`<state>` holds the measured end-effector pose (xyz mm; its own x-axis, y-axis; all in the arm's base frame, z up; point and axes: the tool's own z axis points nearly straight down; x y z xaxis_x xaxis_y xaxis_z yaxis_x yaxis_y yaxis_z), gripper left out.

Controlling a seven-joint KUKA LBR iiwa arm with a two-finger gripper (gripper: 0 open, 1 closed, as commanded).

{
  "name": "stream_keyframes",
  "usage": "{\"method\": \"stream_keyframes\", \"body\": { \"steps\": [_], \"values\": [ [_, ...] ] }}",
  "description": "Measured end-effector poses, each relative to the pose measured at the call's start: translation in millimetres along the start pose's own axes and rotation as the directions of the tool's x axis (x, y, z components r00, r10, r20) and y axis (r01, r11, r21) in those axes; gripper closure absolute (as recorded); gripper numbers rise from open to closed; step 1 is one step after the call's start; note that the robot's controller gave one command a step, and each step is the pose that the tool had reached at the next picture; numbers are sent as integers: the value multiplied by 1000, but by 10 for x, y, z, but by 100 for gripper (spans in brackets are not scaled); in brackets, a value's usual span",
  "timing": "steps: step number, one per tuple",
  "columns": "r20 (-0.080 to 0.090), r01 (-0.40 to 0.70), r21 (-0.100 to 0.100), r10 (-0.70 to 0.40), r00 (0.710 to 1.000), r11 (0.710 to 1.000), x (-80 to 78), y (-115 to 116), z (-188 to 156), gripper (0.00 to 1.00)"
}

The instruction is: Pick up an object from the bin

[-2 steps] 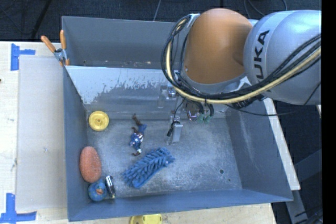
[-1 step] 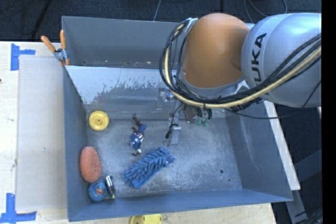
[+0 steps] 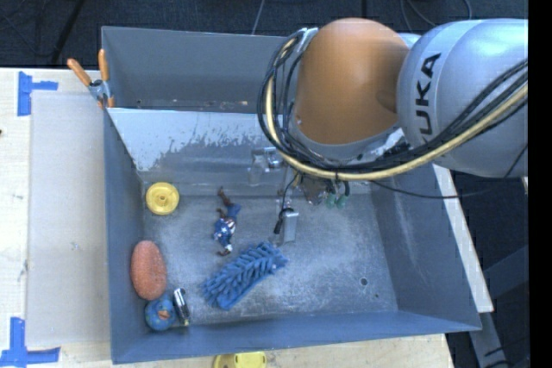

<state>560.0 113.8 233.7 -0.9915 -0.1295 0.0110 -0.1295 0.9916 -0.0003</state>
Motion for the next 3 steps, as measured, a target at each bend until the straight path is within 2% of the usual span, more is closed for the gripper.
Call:
{"method": "stream_keyframes", "body": {
  "steps": [1, 2, 3],
  "values": [
    [22, 29, -1, -29, 999, 1000, 141, -22, 104, 0],
    [12, 3, -1, -3, 1000, 1000, 520, 58, 817, 0],
    [11, 98, 1, -98, 995, 995, 764, 279, 1376, 0]
  ]
}}
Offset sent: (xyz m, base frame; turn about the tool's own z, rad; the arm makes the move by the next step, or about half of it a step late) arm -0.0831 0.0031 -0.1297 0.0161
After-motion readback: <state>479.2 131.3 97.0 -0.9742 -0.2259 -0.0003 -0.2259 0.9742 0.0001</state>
